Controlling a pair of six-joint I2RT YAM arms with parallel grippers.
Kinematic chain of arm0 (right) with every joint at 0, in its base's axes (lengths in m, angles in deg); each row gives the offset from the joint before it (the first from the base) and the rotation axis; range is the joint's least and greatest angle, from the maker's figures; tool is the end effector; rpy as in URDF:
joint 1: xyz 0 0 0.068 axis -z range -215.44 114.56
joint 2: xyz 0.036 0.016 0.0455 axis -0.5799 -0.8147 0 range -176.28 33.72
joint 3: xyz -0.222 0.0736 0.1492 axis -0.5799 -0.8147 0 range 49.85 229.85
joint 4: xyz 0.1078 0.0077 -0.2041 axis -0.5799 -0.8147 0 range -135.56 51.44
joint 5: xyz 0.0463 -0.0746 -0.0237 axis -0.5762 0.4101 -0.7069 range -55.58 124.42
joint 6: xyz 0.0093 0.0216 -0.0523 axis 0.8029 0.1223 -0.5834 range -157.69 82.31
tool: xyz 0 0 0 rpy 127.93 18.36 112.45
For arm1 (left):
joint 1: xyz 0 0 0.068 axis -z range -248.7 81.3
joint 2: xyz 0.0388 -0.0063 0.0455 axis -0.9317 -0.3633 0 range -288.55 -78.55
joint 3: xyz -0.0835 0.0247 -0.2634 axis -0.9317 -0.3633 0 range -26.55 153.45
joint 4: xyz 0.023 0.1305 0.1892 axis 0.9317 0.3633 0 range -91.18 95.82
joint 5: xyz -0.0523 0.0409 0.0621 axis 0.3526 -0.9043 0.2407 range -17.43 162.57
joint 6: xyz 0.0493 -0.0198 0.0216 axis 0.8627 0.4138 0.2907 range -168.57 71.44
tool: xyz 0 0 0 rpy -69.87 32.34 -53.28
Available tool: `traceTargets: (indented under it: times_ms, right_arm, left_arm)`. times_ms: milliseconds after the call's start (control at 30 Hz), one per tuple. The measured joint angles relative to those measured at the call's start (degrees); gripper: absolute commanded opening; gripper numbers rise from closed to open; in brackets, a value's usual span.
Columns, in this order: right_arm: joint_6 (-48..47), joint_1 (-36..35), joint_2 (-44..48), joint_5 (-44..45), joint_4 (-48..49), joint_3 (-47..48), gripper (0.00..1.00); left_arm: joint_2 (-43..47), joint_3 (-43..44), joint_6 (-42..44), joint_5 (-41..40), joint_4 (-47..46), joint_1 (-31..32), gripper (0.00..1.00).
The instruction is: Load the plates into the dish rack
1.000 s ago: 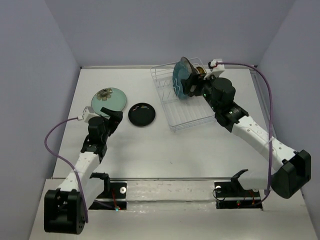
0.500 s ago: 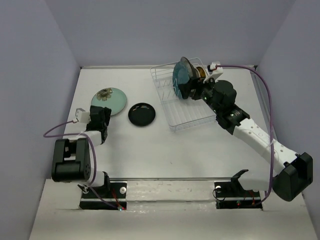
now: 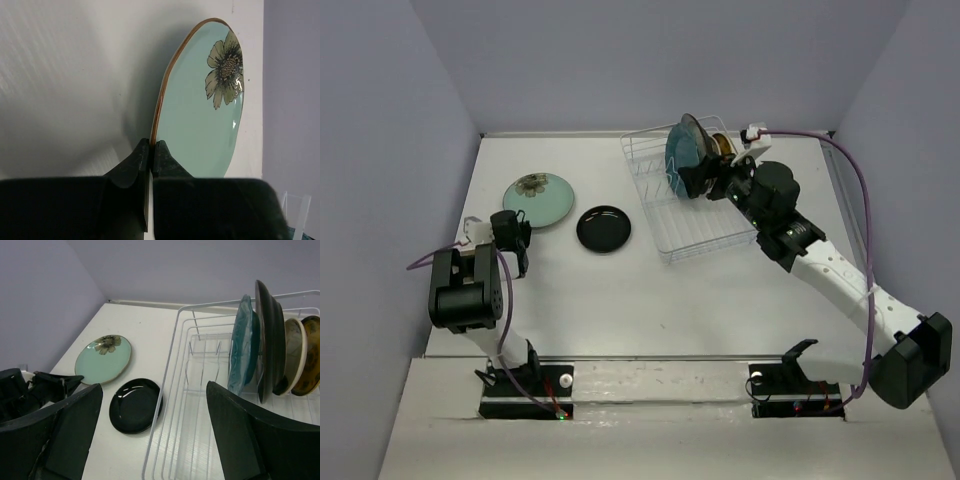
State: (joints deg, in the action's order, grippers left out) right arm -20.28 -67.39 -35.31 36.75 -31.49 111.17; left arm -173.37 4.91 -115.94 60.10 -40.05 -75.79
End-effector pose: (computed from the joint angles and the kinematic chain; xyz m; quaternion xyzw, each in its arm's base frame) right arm 0.2187 0.1345 0.3942 -0.0757 0.7070 0.2804 0.6448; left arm 0.2915 0.0451 0.1715 -0.5526 0.6300 -0.1911 0.5111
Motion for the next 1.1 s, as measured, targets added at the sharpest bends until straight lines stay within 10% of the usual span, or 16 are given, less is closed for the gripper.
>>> traceTargets:
  times_ms: [667,1100]
  right_arm:
    - [6.0,-1.2,-15.4,-23.3,-0.6,4.2,0.99]
    - [11.0,-1.9,-28.8,-31.9,5.0,10.1,1.00]
  left_arm:
    - [50.2,-16.9,4.5,11.4,5.2,1.0,0.05]
    - [58.9,-19.6,3.4,28.9,10.8,4.9,0.05]
